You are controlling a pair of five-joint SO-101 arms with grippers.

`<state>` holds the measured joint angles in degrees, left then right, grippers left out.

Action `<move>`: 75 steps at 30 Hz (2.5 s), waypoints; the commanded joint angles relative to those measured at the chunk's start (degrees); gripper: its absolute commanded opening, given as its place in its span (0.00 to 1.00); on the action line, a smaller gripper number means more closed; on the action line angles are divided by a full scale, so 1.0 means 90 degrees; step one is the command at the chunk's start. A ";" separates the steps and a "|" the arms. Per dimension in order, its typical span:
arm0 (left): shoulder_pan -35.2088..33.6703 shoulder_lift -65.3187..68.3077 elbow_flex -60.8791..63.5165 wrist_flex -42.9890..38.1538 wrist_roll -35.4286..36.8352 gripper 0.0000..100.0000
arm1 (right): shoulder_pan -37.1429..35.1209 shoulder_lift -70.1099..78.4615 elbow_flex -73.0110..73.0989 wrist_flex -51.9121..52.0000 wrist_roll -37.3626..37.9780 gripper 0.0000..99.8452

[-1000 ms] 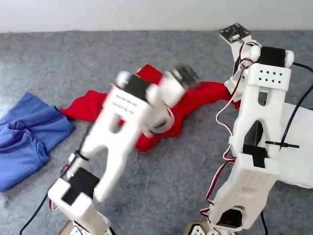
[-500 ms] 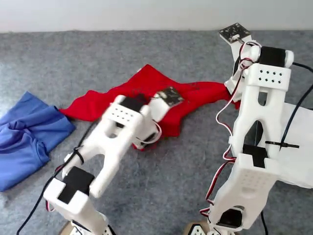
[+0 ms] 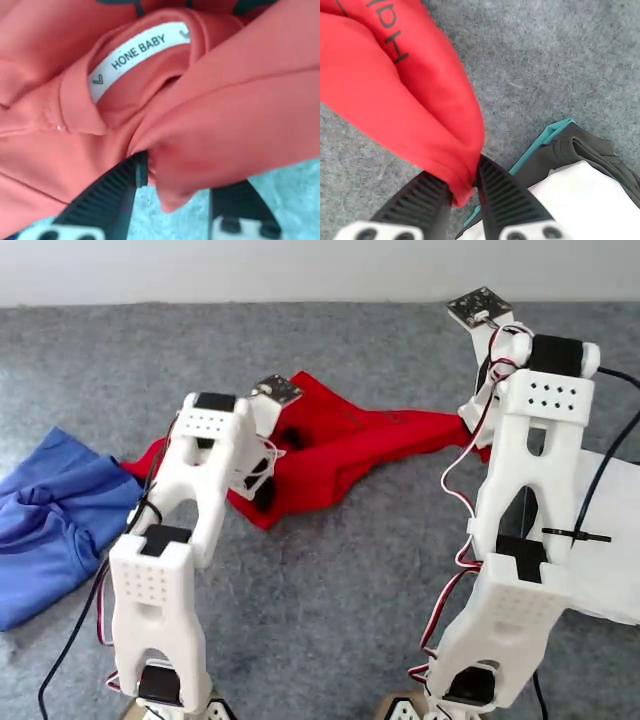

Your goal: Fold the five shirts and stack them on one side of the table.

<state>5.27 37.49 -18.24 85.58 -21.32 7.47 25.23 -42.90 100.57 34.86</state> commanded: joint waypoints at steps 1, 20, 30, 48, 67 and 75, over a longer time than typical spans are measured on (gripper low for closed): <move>-0.0010 -0.0029 -0.1011 0.0703 0.0000 0.20 | 0.0005 -0.0161 -0.0264 0.0220 0.0010 0.01; 0.1133 -0.2608 0.0620 0.1397 0.0010 0.20 | -0.0005 -0.0161 -0.0264 0.0220 0.0010 0.01; 0.0508 -0.2530 0.2193 -0.0342 -0.0274 0.23 | -0.0005 -0.0151 -0.0254 0.0220 0.0010 0.01; 0.0615 -0.0645 0.1304 -0.0352 -0.0293 0.18 | -0.0015 -0.0151 -0.0254 0.0220 0.0010 0.01; 0.0879 -0.2774 0.0024 0.1641 -0.0283 0.02 | 0.0015 -0.0523 -0.0264 0.0220 0.0010 0.01; 0.0293 -0.4747 -0.0376 0.1631 -0.0283 0.02 | 0.0015 -0.1792 -0.0264 0.0220 0.0049 0.01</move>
<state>9.85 2.51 -17.45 99.38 -24.04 7.56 16.97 -42.90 100.57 34.86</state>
